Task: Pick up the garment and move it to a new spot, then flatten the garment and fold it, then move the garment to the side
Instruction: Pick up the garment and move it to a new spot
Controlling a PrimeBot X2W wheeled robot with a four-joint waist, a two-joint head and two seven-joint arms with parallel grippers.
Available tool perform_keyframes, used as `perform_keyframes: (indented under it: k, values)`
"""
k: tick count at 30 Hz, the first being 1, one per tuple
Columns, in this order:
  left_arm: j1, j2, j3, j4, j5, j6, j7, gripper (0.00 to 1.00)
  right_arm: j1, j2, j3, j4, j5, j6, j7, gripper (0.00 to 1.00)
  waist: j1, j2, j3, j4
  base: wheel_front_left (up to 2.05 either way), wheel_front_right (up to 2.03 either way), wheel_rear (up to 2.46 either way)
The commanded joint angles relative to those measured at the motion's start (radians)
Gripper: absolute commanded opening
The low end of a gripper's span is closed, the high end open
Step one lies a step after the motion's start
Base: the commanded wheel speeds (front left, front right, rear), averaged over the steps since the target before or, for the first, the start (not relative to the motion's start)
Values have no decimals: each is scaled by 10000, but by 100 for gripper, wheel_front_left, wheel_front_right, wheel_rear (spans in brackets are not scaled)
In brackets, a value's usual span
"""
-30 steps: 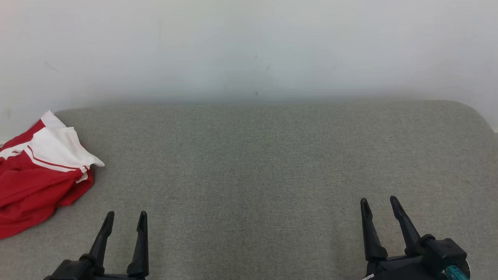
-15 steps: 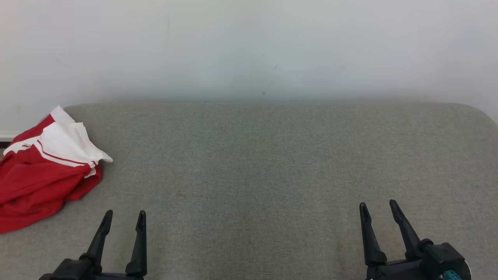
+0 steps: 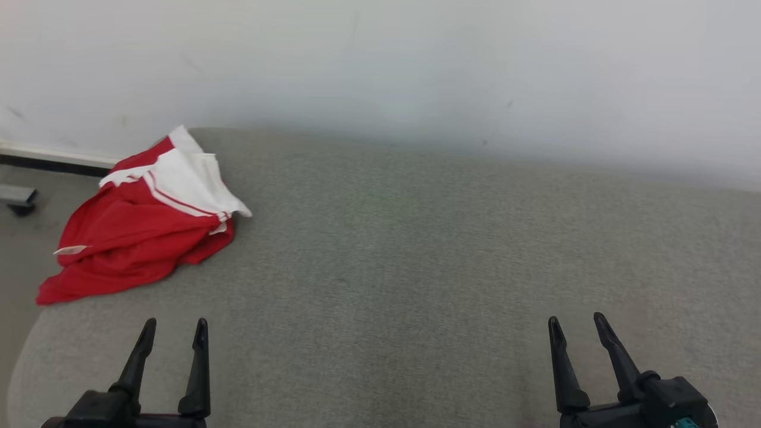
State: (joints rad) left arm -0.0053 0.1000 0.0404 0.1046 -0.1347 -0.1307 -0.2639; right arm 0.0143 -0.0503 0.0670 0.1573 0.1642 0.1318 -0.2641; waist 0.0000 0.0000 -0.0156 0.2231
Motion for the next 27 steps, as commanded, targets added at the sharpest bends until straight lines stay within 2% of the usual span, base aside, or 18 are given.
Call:
perform_keyframes:
  k: [1, 12, 19, 27]
  values:
    - [-65, 33, 100, 45, 63, 60, -11, 100, 10, -13, -2, 28, -38, -21, -6, 100, 0, 0, 40, 1055, 0, 0, 0]
    - [19, 4, 587, 315, 254, 170, -11, 100, -166, -7, 173, 206, -11, -21, -7, 100, 0, 0, 42, 2875, 0, 0, 0]
    - [317, -94, 1210, 46, 180, 374, -11, 100, -638, -10, 612, 512, -70, -21, -7, 100, 0, 0, 274, 3031, 0, 0, 0]
    - [382, -193, 1486, 67, 296, 346, -11, 100, -755, -50, 684, 727, 30, -21, -7, 100, 0, 0, 268, 3005, 0, 0, 0]
